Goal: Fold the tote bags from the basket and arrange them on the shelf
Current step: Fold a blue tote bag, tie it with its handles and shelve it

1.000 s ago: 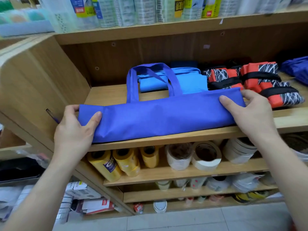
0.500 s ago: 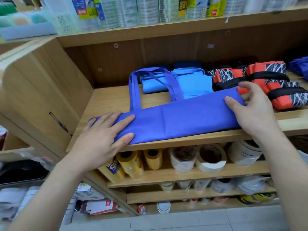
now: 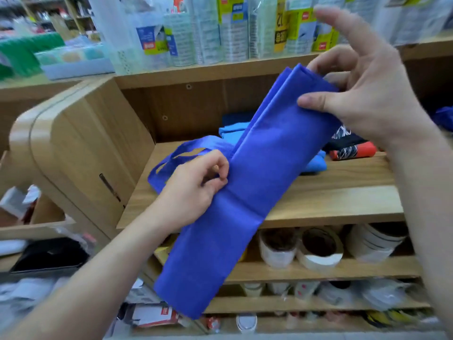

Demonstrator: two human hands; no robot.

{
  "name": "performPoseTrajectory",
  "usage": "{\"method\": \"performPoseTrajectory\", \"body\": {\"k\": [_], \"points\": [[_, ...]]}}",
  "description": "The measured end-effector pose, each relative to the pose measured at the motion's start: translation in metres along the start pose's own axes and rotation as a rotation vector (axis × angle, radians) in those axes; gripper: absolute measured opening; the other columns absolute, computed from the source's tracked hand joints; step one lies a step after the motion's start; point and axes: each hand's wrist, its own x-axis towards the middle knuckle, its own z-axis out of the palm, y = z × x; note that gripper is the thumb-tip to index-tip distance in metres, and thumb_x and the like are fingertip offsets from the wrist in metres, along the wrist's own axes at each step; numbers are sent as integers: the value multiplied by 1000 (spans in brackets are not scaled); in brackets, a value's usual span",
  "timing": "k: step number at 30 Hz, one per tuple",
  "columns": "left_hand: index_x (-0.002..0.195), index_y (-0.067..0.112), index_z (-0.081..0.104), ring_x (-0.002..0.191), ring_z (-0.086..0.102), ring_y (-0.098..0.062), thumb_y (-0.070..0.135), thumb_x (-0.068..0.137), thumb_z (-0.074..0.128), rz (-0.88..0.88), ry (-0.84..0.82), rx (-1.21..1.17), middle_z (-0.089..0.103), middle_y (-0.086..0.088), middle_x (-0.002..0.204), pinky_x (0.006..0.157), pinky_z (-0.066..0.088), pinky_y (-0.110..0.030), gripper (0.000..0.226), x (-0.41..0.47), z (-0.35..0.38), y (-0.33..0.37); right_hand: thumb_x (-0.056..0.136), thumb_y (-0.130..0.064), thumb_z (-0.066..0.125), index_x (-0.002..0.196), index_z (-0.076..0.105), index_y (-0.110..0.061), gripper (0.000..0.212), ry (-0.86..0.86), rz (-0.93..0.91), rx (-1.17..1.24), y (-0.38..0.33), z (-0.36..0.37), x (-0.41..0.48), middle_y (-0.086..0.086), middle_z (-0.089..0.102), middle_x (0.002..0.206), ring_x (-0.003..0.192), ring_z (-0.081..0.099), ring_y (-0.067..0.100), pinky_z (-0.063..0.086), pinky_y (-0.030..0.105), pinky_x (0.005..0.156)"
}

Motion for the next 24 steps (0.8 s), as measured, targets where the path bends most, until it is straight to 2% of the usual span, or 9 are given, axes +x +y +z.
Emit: {"method": "performPoseTrajectory", "body": {"k": [2,6,9,11,15,18,21,23,24], "points": [[80,27,57,71,56,-10,5,79,63,-21,53,-75,60,12,73,70,43,-26,23,2,6,-5,75,-12,78,141,44,-27,76,81,-55,-154,1,14,11,5,58,96,81,60,15,54,31,79],[72,34,67,76,64,-14,-4,80,67,-119,299,-87,69,10,75,75,50,-27,38,0,10,-21,75,-29,70,132,56,-26,58,90,-127,-589,2,49,-3,10,51,123,114,48,30,43,47,90],[77,34,68,62,57,3,-2,82,68,-217,371,-22,64,24,65,64,42,-12,37,-5,9,-32,79,-17,63,123,65,-22,44,-363,-214,-422,12,82,-44,5,56,125,117,52,24,43,47,96],[84,33,70,59,54,2,7,83,70,-247,347,143,59,20,62,61,40,-12,26,-10,8,-38,87,-22,60,134,58,-26,47,-693,-75,-395,22,95,-69,-2,49,143,132,44,13,35,36,109],[92,28,76,85,53,-20,17,80,76,-94,313,587,52,3,86,71,50,-39,16,-22,1,-43,78,-76,45,148,36,-36,81,-850,54,-431,38,96,-82,-19,27,158,143,22,-4,25,40,117],[109,25,73,115,52,-13,3,79,57,153,6,472,61,2,120,98,45,-31,41,-36,-13,-49,64,-88,48,151,30,-36,103,-918,63,-388,41,91,-79,-21,22,158,144,15,-8,19,34,120],[145,32,35,143,11,10,8,65,46,24,-448,277,21,20,155,113,9,-7,85,-59,-25,-44,60,-90,50,149,34,-36,105,-945,116,-268,44,88,-76,-23,26,157,141,17,-13,14,18,118],[148,41,13,145,1,8,15,65,54,63,-488,385,5,21,158,117,8,-14,97,-66,-22,-50,65,-93,40,145,43,-33,100,-884,169,-135,45,90,-75,-21,37,151,136,28,-14,18,10,113],[149,43,14,147,6,2,19,67,60,108,-430,482,9,17,161,119,14,-22,98,-67,-17,-53,67,-93,34,142,47,-31,98,-844,201,-77,45,91,-75,-20,43,147,133,34,-13,22,9,111]]}}
